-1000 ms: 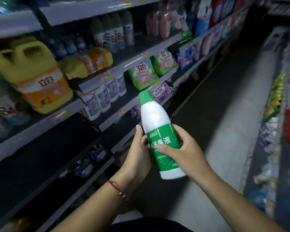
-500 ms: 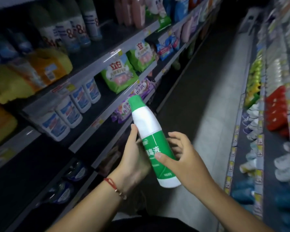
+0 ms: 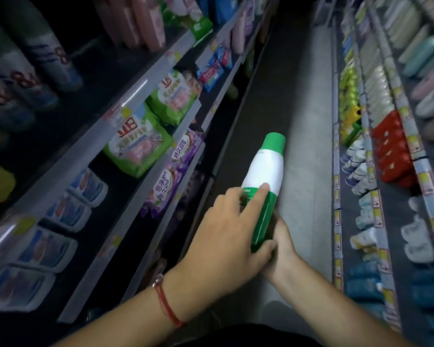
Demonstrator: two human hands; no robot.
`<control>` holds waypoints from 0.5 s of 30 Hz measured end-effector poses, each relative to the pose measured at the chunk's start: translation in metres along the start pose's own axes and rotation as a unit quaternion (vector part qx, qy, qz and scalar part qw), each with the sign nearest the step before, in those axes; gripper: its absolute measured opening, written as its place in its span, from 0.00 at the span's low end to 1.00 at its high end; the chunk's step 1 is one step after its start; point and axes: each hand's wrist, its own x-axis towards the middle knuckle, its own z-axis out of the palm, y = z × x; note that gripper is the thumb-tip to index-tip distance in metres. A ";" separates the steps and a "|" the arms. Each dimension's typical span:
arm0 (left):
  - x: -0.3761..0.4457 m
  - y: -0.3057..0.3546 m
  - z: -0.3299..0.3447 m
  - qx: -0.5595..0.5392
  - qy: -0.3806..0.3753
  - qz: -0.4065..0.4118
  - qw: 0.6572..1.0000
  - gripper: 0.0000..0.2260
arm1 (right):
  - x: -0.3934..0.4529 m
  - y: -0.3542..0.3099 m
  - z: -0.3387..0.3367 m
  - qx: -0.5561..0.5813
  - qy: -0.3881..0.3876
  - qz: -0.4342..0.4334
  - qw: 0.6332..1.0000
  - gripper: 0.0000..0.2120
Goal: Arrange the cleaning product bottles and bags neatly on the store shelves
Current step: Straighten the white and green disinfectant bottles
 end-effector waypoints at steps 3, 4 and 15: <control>0.032 -0.003 0.007 0.006 -0.002 0.000 1.000 0.42 | 0.023 -0.026 0.003 0.004 -0.007 0.005 1.000 0.25; 0.043 -0.004 0.008 -0.002 -0.005 -0.010 1.000 0.42 | 0.031 -0.037 0.005 0.005 -0.014 0.008 1.000 0.23; 0.199 -0.030 -0.010 -0.330 0.066 -0.137 0.932 0.53 | 0.118 -0.215 0.051 -0.230 -0.227 -0.132 0.937 0.16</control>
